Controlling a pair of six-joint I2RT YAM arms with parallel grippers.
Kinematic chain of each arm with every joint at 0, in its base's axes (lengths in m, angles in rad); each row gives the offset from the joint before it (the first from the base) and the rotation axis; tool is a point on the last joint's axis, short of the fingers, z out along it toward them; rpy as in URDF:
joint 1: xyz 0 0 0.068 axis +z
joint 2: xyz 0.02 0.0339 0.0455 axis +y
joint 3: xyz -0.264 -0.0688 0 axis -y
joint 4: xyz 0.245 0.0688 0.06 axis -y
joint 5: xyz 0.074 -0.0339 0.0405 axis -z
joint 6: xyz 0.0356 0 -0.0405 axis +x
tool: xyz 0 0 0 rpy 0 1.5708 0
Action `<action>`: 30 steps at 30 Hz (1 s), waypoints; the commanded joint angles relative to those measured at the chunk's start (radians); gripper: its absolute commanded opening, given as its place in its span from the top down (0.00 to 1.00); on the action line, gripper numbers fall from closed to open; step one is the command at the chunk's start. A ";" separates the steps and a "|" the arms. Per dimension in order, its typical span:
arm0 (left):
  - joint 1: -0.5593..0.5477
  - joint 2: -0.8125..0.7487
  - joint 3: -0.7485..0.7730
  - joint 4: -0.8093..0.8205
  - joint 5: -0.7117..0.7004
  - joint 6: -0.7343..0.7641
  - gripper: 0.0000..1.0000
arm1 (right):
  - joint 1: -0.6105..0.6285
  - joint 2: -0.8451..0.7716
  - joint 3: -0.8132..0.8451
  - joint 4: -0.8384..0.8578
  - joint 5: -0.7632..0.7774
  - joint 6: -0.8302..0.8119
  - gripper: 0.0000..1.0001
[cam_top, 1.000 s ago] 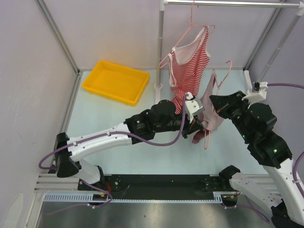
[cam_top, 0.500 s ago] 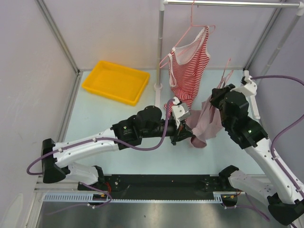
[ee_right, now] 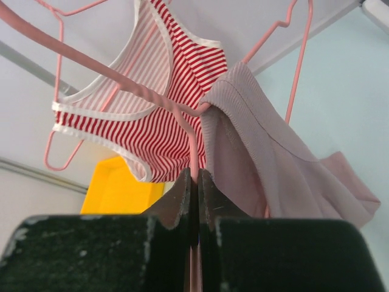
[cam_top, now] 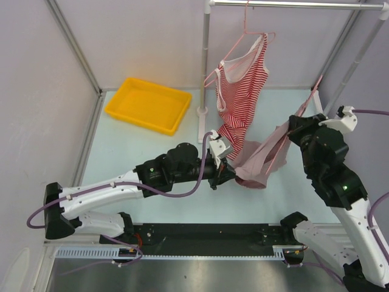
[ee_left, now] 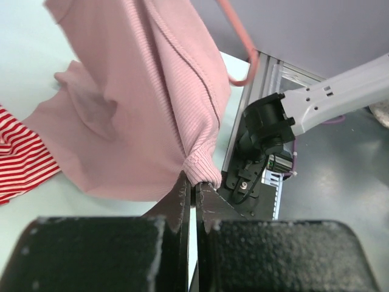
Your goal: Remove the tank top from the hanger
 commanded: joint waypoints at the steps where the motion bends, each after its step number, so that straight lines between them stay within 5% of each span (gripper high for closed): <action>1: 0.004 -0.041 -0.018 0.017 -0.067 -0.038 1.00 | -0.012 -0.041 0.090 -0.072 -0.110 0.036 1.00; 21: 0.264 0.024 0.120 -0.123 -0.031 -0.115 1.00 | -0.010 -0.159 -0.098 -0.246 -1.076 0.117 1.00; 30: 0.321 -0.061 0.108 -0.255 -0.145 -0.100 1.00 | -0.007 -0.242 -0.040 -0.453 -0.924 0.086 1.00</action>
